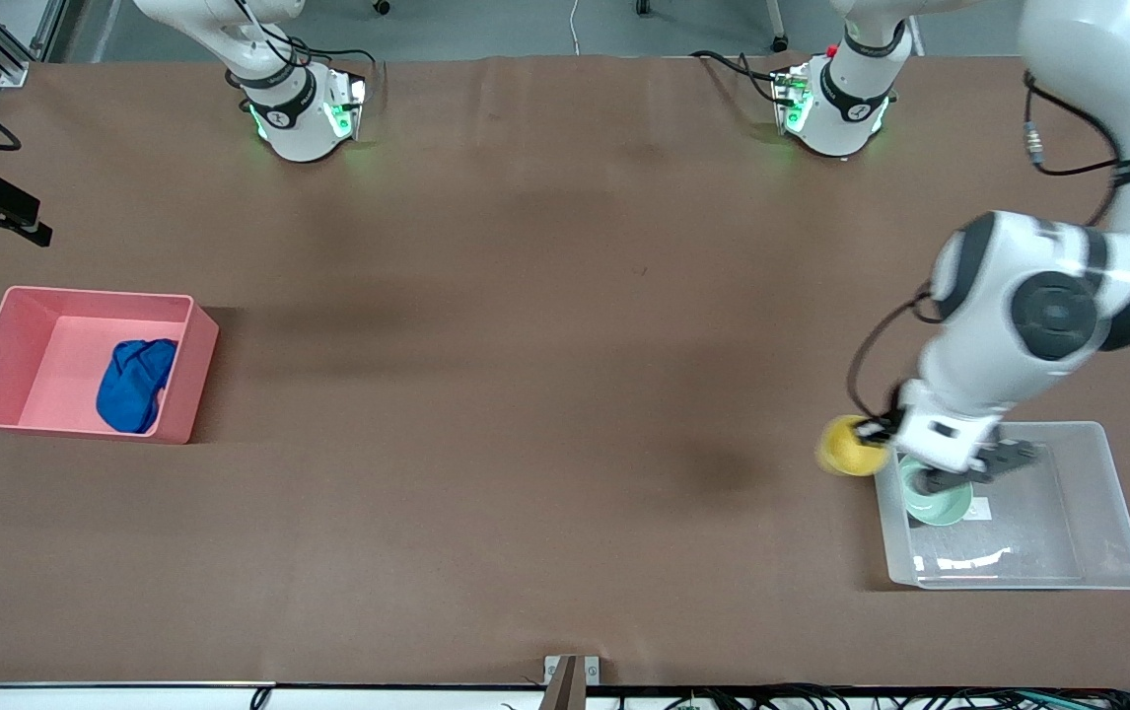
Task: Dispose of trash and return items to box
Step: 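Carry the yellow cup into the clear box and open the left gripper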
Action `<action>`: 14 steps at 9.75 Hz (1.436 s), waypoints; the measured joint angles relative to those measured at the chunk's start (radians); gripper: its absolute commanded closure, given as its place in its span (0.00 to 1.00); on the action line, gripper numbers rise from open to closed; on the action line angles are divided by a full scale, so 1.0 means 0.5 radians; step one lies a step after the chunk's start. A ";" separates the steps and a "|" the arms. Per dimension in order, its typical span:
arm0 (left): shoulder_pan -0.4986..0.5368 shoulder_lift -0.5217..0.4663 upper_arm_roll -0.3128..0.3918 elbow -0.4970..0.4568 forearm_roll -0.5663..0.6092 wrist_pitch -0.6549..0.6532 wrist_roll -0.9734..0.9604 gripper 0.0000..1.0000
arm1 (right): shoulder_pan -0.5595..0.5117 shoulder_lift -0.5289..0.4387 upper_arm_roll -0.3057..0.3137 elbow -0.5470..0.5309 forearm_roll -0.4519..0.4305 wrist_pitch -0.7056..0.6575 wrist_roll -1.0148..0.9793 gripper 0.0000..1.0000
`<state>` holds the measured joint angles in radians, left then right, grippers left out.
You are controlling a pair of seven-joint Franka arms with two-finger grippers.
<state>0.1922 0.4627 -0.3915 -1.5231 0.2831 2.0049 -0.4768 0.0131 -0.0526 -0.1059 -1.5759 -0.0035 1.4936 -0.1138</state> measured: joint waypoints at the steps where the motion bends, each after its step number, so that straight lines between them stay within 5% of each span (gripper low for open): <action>1: 0.126 0.034 0.005 0.009 0.018 0.004 0.227 1.00 | 0.008 0.000 0.001 0.000 0.000 0.003 0.000 0.00; 4: 0.379 0.168 0.006 0.068 0.025 0.015 0.677 1.00 | 0.020 -0.001 0.002 0.024 0.000 0.016 0.002 0.00; 9: 0.463 0.449 0.002 0.063 0.024 0.240 0.745 0.96 | 0.039 0.001 0.004 0.037 0.000 0.016 0.003 0.00; 10: 0.461 0.497 -0.001 0.058 0.024 0.271 0.744 0.85 | 0.041 0.003 0.004 0.037 0.000 0.015 0.007 0.00; 12: 0.457 0.546 -0.007 0.054 0.024 0.312 0.744 0.14 | 0.044 0.008 0.004 0.036 0.000 0.015 0.011 0.00; 13: 0.454 0.547 -0.012 0.057 0.024 0.317 0.740 0.00 | 0.044 0.008 0.004 0.036 0.000 0.015 0.011 0.00; 14: 0.455 0.539 -0.021 0.069 0.024 0.324 0.737 0.00 | 0.044 0.008 0.005 0.035 0.000 0.015 0.012 0.00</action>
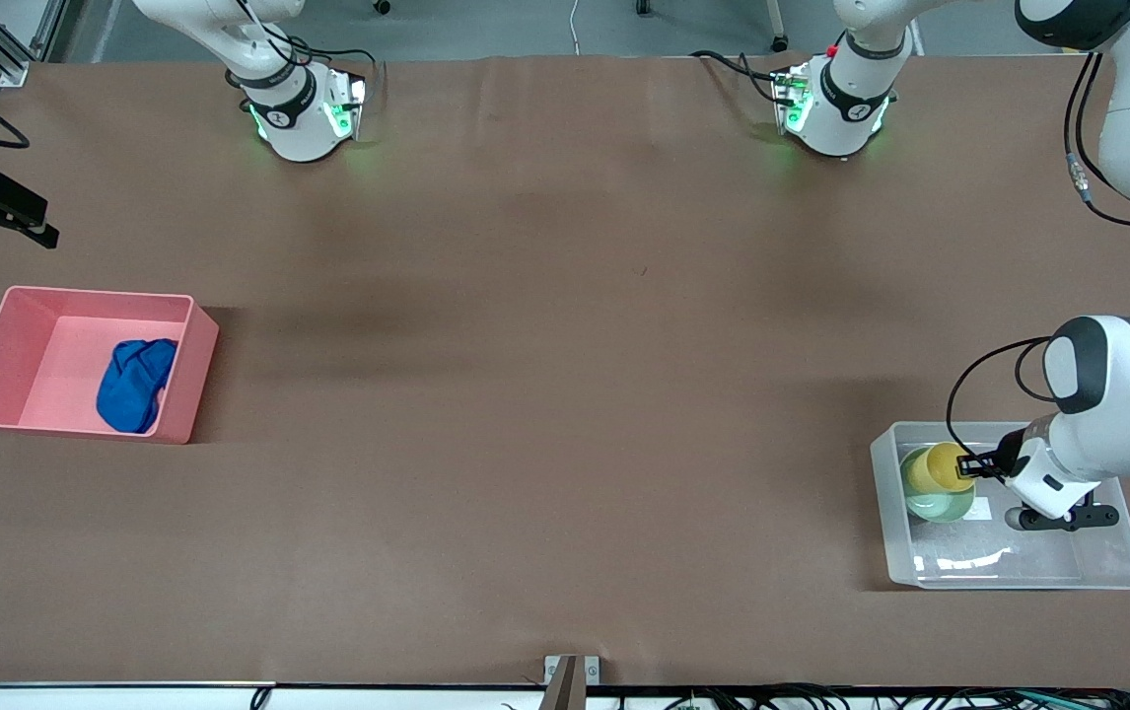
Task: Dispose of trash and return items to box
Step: 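Carry the yellow cup into the clear box and open the left gripper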
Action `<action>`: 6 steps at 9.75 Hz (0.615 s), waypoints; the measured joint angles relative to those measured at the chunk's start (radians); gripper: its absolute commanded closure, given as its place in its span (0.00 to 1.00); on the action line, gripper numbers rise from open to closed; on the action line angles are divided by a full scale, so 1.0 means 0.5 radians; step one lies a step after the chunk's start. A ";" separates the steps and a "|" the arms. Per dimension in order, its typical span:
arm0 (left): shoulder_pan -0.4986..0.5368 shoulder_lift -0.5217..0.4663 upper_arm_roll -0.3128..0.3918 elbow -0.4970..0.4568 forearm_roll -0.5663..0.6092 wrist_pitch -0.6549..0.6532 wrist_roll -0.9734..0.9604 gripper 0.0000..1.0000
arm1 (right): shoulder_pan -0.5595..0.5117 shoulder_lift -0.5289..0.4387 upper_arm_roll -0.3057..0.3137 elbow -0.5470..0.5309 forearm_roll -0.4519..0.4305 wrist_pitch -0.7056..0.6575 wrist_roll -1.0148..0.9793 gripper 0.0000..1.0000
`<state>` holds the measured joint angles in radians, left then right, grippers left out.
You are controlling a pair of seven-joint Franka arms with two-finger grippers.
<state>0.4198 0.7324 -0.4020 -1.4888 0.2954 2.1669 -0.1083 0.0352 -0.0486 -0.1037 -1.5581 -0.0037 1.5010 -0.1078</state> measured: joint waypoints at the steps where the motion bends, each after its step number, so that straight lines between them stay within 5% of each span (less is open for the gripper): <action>1: 0.000 -0.026 -0.008 0.019 0.000 0.003 0.000 0.00 | 0.000 0.000 0.000 -0.001 0.000 0.000 0.001 0.00; 6: -0.004 -0.643 -0.155 0.083 0.000 -0.358 0.008 0.00 | 0.002 0.002 0.000 -0.008 0.000 -0.001 0.003 0.00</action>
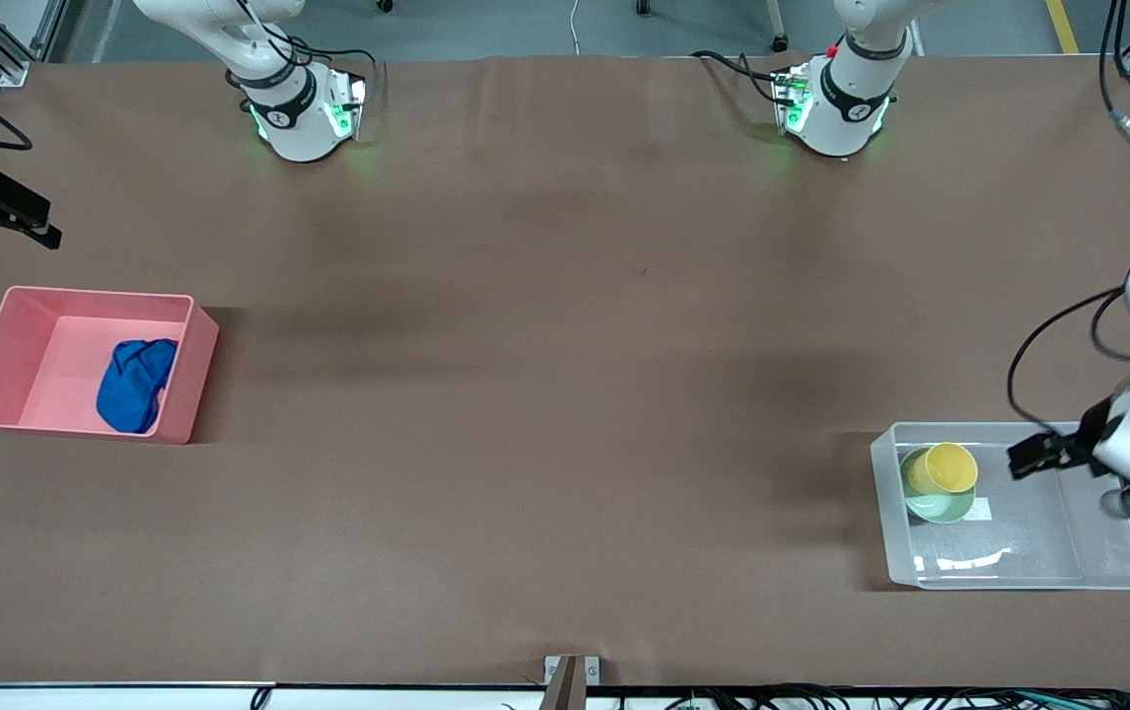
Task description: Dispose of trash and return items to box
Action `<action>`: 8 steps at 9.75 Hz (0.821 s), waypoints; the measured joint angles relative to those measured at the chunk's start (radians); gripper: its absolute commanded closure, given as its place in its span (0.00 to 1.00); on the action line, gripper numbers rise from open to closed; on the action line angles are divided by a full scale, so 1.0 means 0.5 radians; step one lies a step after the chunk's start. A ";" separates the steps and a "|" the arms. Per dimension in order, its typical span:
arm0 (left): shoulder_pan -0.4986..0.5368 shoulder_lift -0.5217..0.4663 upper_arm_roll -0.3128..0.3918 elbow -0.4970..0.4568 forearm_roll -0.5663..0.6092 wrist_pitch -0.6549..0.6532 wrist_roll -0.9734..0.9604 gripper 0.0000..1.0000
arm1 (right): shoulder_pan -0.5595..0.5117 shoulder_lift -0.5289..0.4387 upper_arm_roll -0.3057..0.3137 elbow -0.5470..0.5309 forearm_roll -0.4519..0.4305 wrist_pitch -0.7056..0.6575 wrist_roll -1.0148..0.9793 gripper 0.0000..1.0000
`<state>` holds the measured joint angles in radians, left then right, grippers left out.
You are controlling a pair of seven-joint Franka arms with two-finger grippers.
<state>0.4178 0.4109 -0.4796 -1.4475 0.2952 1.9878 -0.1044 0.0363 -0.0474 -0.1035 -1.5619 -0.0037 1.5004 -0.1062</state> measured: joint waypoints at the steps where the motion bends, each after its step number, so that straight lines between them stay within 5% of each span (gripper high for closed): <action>1: -0.002 -0.137 -0.046 0.000 -0.014 -0.123 -0.008 0.00 | 0.001 0.000 0.000 -0.001 0.000 0.000 0.000 0.00; 6: -0.071 -0.624 -0.044 -0.010 -0.426 -0.657 -0.028 0.00 | 0.002 0.002 0.000 -0.004 0.000 -0.003 0.002 0.00; 8: -0.397 -0.719 0.265 -0.031 -0.481 -0.809 -0.029 0.00 | 0.002 0.002 0.000 -0.004 0.000 -0.003 0.002 0.00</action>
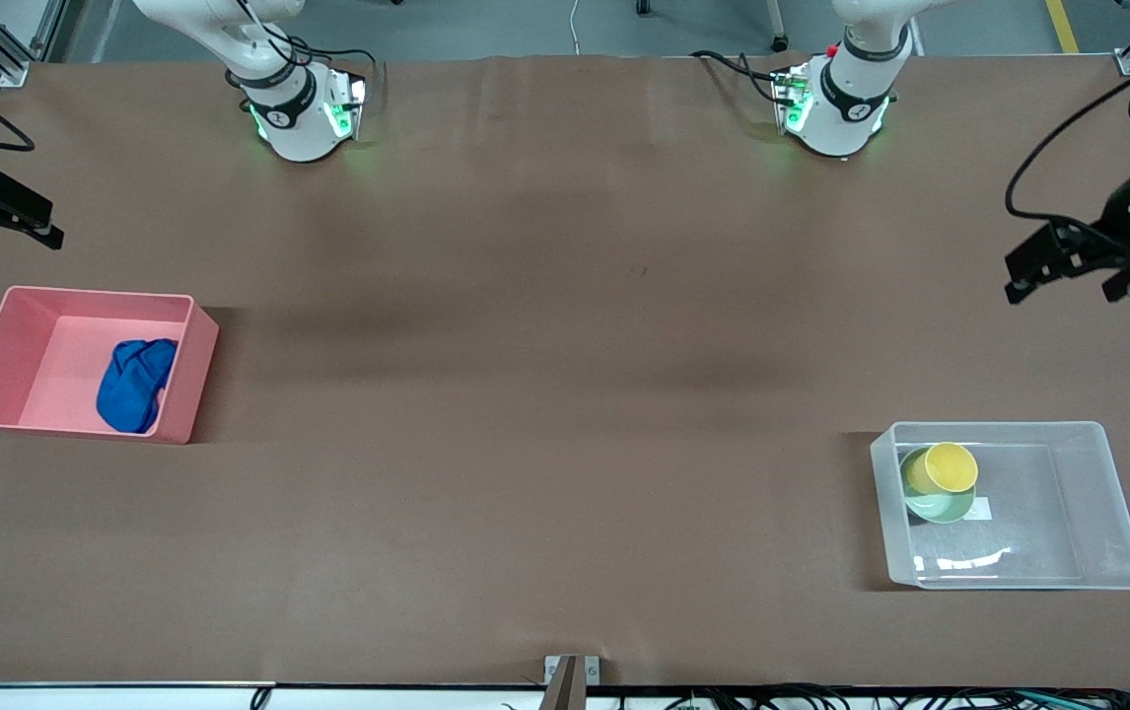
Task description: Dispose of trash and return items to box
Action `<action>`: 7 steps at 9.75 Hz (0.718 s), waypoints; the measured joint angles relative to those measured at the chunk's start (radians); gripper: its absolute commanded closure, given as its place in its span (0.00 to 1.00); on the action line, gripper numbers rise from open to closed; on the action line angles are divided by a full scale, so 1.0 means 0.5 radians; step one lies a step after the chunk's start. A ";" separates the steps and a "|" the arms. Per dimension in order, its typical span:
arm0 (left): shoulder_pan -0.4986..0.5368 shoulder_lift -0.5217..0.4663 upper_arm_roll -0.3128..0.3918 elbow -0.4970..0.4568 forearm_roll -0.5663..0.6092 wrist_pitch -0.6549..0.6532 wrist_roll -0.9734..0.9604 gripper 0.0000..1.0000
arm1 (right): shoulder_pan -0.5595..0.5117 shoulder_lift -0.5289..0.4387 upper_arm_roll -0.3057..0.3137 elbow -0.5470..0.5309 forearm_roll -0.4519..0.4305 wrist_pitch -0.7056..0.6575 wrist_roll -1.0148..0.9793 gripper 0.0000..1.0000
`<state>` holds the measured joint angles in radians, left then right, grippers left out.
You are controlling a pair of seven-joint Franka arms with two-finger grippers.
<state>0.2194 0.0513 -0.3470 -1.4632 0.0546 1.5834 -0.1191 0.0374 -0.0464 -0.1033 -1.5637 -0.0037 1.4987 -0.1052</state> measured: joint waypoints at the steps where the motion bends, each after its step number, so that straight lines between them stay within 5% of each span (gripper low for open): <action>1: -0.122 -0.037 0.128 -0.038 -0.029 -0.031 0.000 0.00 | 0.000 0.000 0.000 0.000 0.000 0.000 0.000 0.00; 4: -0.337 -0.159 0.302 -0.210 -0.056 -0.036 -0.011 0.00 | 0.000 0.001 -0.001 0.000 0.000 0.000 0.002 0.00; 7: -0.381 -0.246 0.305 -0.288 -0.057 -0.036 -0.030 0.00 | 0.000 0.003 -0.001 0.000 0.000 0.000 0.003 0.00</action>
<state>0.0290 -0.0717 -0.1943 -1.6074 0.0264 1.5652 -0.1342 0.0374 -0.0448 -0.1040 -1.5638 -0.0037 1.4986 -0.1037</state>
